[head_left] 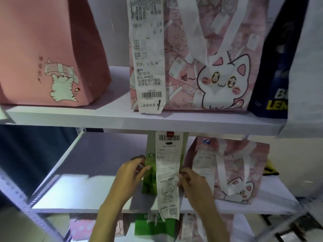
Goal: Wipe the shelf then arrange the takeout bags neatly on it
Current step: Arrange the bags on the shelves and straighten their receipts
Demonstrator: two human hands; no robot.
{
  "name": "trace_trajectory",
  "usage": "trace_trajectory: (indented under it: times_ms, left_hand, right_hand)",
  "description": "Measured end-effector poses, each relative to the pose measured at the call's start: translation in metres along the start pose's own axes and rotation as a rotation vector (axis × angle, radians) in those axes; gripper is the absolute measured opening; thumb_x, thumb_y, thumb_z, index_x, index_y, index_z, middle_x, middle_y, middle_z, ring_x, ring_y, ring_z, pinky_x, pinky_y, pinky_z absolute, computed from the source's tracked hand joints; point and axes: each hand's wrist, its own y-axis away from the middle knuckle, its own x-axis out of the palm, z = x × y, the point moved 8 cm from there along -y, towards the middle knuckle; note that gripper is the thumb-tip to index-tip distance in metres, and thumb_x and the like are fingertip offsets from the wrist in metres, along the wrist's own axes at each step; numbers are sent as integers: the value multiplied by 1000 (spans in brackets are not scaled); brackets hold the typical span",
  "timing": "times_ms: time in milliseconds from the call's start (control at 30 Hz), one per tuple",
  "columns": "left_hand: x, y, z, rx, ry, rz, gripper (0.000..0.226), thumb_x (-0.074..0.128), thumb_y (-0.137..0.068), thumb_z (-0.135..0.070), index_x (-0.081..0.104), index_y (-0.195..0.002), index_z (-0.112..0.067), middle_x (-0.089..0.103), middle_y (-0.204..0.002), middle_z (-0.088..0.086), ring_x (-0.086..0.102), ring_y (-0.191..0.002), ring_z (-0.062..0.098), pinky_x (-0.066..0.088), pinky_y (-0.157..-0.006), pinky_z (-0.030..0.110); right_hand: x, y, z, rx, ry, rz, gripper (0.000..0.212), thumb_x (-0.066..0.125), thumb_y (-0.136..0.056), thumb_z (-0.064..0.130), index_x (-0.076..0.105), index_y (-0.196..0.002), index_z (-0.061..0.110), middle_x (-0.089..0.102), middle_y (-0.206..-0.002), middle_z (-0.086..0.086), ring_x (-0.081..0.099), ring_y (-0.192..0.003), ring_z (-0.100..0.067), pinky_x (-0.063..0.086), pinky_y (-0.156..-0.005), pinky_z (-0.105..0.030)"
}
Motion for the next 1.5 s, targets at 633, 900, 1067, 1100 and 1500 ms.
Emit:
trace_trajectory:
  times_ms: [633, 900, 1067, 1100, 1500]
  left_hand:
    - [10, 36, -1, -237, 277, -259, 10, 57, -102, -21, 62, -95, -26, 72, -92, -5, 73, -80, 11, 62, -69, 29]
    - [-50, 50, 34, -242, 264, -310, 13, 56, -102, -26, 58, -90, -24, 68, -91, -1, 70, -76, 11, 60, -67, 27]
    - [-103, 65, 72, -251, 252, -334, 15, 55, -103, -31, 58, -89, -26, 68, -89, -2, 68, -76, 13, 60, -67, 32]
    - [-113, 67, 79, -255, 255, -329, 16, 54, -104, -29, 58, -90, -24, 68, -86, -1, 68, -73, 14, 59, -65, 31]
    - [-183, 74, 134, -254, 416, -238, 15, 55, -105, -24, 59, -93, -15, 72, -89, 1, 71, -78, 25, 58, -81, 55]
  right_hand:
    - [25, 8, -5, 117, -409, -42, 16, 61, -101, 22, 58, -86, 26, 73, -76, 4, 71, -69, -6, 63, -60, -34]
    - [61, 17, 62, 73, -389, -44, 17, 59, -100, 28, 58, -83, 29, 73, -72, 6, 70, -66, -4, 53, -54, -16]
    - [107, 26, 111, 76, -360, -9, 15, 59, -101, 30, 58, -86, 28, 74, -74, 3, 72, -63, -6, 56, -50, -24]
    - [115, 27, 120, 73, -351, -12, 15, 59, -101, 32, 57, -85, 30, 74, -74, 4, 73, -63, -7, 59, -52, -28]
    - [172, 24, 184, 37, -315, -62, 17, 59, -101, 35, 54, -84, 34, 75, -81, 6, 74, -71, -5, 63, -54, -36]
